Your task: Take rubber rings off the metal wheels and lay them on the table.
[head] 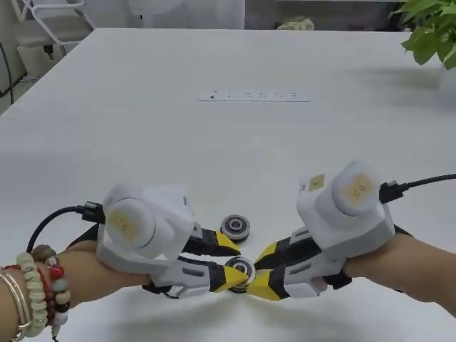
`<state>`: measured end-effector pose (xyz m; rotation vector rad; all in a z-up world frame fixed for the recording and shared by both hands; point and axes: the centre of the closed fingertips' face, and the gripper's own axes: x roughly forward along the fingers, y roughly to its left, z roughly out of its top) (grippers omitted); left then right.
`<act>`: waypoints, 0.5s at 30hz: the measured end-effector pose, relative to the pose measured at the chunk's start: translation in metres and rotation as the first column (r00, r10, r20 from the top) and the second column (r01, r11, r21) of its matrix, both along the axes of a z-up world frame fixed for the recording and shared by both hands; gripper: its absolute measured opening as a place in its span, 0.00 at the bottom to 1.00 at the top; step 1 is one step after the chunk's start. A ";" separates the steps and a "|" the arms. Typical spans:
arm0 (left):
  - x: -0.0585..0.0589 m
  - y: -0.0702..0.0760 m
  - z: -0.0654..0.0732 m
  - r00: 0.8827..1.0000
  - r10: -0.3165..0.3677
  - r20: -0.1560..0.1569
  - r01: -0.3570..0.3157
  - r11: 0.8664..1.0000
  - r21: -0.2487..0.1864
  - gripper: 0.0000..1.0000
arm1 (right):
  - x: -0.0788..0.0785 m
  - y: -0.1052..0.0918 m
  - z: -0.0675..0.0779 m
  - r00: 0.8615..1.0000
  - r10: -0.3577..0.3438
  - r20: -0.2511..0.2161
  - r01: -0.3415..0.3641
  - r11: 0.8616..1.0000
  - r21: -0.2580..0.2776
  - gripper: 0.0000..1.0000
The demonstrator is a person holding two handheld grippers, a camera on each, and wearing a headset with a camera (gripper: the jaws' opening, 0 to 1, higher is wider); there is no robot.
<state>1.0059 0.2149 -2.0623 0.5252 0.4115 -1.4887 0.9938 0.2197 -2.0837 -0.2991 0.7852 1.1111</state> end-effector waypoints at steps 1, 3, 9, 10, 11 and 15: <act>-0.001 0.000 0.000 1.000 0.000 -0.001 0.000 1.000 0.000 0.11 | 0.000 0.000 -0.001 1.000 0.003 0.003 -0.003 1.000 -0.005 0.16; -0.003 0.000 0.000 0.999 -0.034 0.016 0.034 0.999 -0.002 0.08 | 0.000 0.000 -0.001 1.000 0.004 0.002 -0.004 1.000 -0.006 0.16; 0.001 0.001 0.001 1.000 0.012 -0.021 -0.012 0.999 -0.033 0.08 | 0.000 -0.002 -0.002 0.999 0.025 0.030 -0.024 0.999 -0.024 0.13; 0.001 0.001 0.000 1.000 0.007 -0.016 -0.008 0.999 -0.035 0.08 | 0.000 -0.002 -0.001 0.999 0.029 0.033 -0.028 0.999 -0.028 0.13; 0.001 0.001 0.000 1.000 0.008 -0.017 -0.009 0.999 -0.039 0.08 | 0.000 -0.002 -0.001 0.998 0.047 0.049 -0.045 0.998 -0.045 0.12; 0.000 0.001 0.000 1.000 0.008 -0.021 -0.009 0.999 -0.043 0.08 | -0.001 -0.003 -0.001 0.994 0.076 0.075 -0.070 0.995 -0.077 0.09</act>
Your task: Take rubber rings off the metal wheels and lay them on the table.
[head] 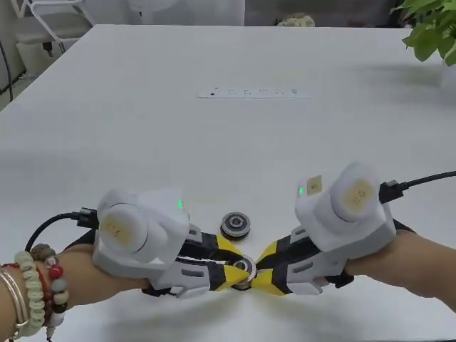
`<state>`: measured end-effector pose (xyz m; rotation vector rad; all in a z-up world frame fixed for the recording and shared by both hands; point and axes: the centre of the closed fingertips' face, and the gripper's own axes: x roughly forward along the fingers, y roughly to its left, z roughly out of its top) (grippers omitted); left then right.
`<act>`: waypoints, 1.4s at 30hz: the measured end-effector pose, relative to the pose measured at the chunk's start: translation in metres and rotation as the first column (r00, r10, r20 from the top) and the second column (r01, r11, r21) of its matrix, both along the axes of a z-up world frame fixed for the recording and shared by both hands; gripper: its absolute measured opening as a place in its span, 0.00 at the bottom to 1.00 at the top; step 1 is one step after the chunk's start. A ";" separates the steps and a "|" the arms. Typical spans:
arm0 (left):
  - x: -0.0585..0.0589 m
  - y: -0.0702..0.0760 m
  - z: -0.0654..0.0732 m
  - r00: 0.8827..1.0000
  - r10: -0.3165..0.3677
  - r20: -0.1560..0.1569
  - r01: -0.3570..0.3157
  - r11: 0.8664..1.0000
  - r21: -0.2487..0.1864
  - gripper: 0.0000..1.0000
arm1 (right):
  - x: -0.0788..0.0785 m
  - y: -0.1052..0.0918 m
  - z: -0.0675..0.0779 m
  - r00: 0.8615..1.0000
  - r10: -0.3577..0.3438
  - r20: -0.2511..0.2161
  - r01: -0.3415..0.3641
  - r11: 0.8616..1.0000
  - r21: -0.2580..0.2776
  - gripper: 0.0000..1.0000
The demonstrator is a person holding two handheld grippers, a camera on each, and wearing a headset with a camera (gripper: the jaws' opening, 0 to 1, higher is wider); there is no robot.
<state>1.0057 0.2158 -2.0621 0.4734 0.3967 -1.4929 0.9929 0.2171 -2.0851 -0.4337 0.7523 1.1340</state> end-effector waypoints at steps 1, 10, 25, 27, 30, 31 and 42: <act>0.000 0.000 0.000 1.000 0.000 0.001 0.000 1.000 -0.001 0.08 | 0.000 0.000 0.000 1.000 0.001 0.001 -0.001 1.000 -0.002 0.07; -0.001 -0.001 0.000 1.000 0.013 0.003 -0.013 1.000 -0.020 0.08 | 0.007 -0.007 0.002 0.995 -0.090 -0.042 0.091 0.996 0.010 0.00; -0.001 0.000 -0.001 1.000 0.021 0.006 -0.021 1.000 0.004 0.08 | 0.013 -0.012 0.013 0.886 -0.322 -0.335 0.386 0.911 0.143 0.00; -0.001 0.000 -0.001 1.000 0.019 0.005 -0.019 1.000 0.005 0.08 | 0.013 -0.011 0.013 0.884 -0.324 -0.336 0.387 0.912 0.139 0.00; -0.001 0.001 -0.001 1.000 0.025 -0.010 -0.025 1.000 0.003 0.08 | 0.012 -0.010 0.014 0.875 -0.333 -0.352 0.400 0.906 0.136 0.00; -0.001 0.001 -0.001 1.000 0.021 -0.008 -0.021 1.000 0.002 0.08 | 0.012 -0.010 0.014 0.873 -0.335 -0.355 0.403 0.905 0.135 0.00; -0.001 0.001 -0.001 1.000 0.022 -0.003 -0.022 1.000 0.000 0.08 | 0.019 -0.011 0.012 0.815 -0.415 -0.405 0.487 0.869 0.089 0.00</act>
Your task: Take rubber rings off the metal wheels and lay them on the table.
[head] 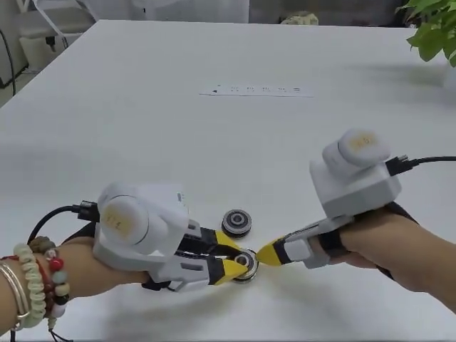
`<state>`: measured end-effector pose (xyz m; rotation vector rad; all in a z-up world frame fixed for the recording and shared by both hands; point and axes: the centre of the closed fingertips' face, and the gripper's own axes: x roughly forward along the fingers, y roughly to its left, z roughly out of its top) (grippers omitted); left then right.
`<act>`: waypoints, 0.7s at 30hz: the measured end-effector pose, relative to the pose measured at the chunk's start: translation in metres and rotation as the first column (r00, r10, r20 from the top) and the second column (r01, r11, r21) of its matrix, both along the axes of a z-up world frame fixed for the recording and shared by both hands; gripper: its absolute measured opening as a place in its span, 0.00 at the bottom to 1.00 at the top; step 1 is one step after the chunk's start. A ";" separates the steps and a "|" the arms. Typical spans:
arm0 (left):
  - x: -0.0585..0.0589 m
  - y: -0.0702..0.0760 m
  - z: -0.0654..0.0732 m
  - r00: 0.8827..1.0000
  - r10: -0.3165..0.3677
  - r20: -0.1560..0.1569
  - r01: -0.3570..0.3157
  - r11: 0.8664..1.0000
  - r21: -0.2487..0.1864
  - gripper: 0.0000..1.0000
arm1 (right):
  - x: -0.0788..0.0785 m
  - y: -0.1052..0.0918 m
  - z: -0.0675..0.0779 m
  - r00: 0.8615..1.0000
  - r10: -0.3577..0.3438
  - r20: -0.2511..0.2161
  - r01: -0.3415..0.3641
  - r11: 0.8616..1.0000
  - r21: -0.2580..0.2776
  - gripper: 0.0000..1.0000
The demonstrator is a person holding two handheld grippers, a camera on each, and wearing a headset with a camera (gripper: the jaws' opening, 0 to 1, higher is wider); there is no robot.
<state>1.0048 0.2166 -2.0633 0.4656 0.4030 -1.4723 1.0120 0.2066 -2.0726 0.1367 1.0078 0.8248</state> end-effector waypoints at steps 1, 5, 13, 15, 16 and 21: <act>0.000 0.000 0.000 1.000 0.000 0.000 0.000 1.000 0.000 0.08 | 0.000 0.000 0.001 1.000 -0.002 -0.006 0.002 1.000 0.009 0.00; 0.000 0.000 0.000 1.000 -0.001 0.001 0.001 1.000 0.001 0.08 | -0.004 0.003 0.003 1.000 -0.009 -0.027 0.011 0.999 0.048 0.00; 0.000 -0.001 0.000 1.000 -0.009 0.003 0.009 1.000 -0.006 0.08 | -0.010 0.012 0.009 1.000 0.006 -0.029 -0.003 0.996 0.089 0.00; 0.000 -0.001 0.000 1.000 -0.007 0.003 0.007 1.000 -0.006 0.08 | -0.011 0.014 0.010 1.000 0.010 -0.029 -0.008 0.996 0.092 0.00; 0.000 -0.001 0.000 1.000 -0.007 0.003 0.007 1.000 -0.006 0.08 | -0.011 0.015 0.012 1.000 0.017 -0.026 -0.014 0.995 0.100 0.00; 0.001 -0.002 0.000 1.000 0.001 0.004 -0.001 1.000 -0.008 0.08 | -0.009 0.023 0.022 0.998 0.059 0.034 -0.063 0.993 0.099 0.00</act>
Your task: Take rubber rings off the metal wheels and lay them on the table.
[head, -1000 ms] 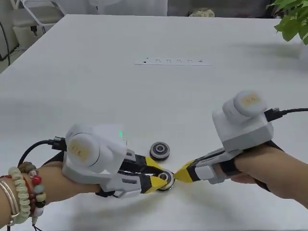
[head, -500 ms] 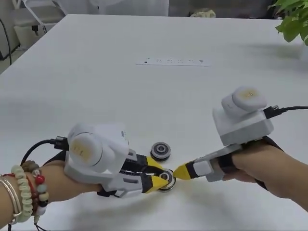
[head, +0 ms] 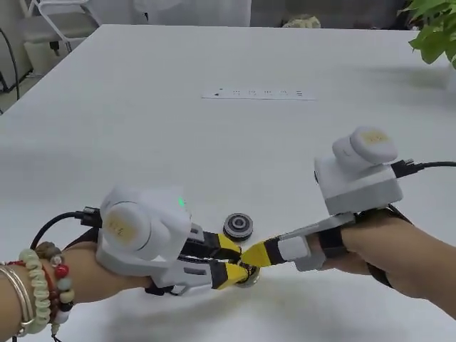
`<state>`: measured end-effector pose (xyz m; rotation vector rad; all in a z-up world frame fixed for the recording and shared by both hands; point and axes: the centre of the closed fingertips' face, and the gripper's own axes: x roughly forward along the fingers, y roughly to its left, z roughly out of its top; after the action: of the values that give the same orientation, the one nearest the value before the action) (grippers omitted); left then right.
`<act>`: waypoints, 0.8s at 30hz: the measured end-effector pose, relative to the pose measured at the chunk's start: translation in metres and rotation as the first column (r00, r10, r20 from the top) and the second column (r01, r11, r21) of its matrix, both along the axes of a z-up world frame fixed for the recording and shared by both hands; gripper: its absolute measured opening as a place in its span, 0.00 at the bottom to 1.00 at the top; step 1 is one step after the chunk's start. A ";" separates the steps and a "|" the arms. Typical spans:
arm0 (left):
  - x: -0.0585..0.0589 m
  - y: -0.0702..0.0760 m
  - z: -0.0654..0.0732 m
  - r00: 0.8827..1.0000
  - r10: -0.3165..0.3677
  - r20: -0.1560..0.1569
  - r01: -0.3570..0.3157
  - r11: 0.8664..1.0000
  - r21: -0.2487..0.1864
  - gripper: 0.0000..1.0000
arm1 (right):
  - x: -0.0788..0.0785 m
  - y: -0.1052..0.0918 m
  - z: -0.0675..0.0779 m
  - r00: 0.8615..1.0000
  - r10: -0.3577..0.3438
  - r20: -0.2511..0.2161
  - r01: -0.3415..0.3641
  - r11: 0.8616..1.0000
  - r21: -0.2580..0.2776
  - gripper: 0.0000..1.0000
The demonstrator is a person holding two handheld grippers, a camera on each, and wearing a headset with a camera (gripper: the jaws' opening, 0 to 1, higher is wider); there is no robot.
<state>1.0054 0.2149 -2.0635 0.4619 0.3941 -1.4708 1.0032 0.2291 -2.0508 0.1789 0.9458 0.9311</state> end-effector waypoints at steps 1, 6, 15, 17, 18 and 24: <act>0.000 0.000 0.000 1.000 0.001 -0.001 -0.001 1.000 -0.001 0.08 | -0.002 0.003 0.001 1.000 -0.012 -0.022 0.013 1.000 0.029 0.00; 0.000 0.000 0.000 1.000 0.004 0.000 -0.004 1.000 -0.001 0.08 | -0.002 -0.006 -0.005 0.999 -0.028 -0.033 0.028 1.000 0.001 0.00; 0.000 -0.001 0.001 1.000 -0.007 0.008 0.007 1.000 0.009 0.08 | -0.001 -0.012 -0.016 0.998 -0.040 -0.045 0.038 0.999 -0.039 0.00; 0.001 0.000 0.001 0.999 -0.028 0.034 0.027 0.999 0.044 0.09 | 0.000 -0.013 -0.015 0.998 -0.049 -0.045 0.048 0.998 -0.034 0.00; 0.000 -0.002 0.003 0.998 -0.037 0.045 0.036 0.998 0.043 0.10 | 0.001 -0.013 -0.015 0.998 -0.053 -0.043 0.051 0.998 -0.034 0.00; -0.008 -0.003 0.017 0.998 -0.061 -0.014 0.061 0.998 0.022 0.25 | 0.004 -0.016 -0.011 0.997 -0.067 -0.035 0.067 0.998 -0.020 0.00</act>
<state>0.9974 0.2118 -2.0469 0.4859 0.4105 -1.5304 1.0076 0.2132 -2.0621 0.2112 0.9758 0.8595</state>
